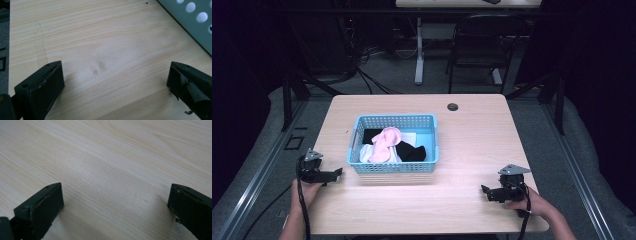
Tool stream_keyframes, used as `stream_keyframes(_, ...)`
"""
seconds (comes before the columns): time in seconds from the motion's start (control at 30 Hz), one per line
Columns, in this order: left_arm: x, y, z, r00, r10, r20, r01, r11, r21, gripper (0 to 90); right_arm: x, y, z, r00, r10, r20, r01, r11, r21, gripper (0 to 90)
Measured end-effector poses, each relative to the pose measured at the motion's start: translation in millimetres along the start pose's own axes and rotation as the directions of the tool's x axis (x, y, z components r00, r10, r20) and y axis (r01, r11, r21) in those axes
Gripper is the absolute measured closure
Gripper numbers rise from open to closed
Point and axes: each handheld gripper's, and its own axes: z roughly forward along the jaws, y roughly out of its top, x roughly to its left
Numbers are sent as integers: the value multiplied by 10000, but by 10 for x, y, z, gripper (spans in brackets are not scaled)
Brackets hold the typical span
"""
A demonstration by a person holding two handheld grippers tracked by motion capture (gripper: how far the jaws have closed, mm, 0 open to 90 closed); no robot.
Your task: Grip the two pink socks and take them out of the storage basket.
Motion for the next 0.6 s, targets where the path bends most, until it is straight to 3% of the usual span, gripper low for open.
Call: stream_keyframes(0.6, -3, 4, 6, 10000, 10, -80, -10, 10000, 11, 2, 0, 0, 0, 10000, -1, 17, 1, 10000, 4, 0)
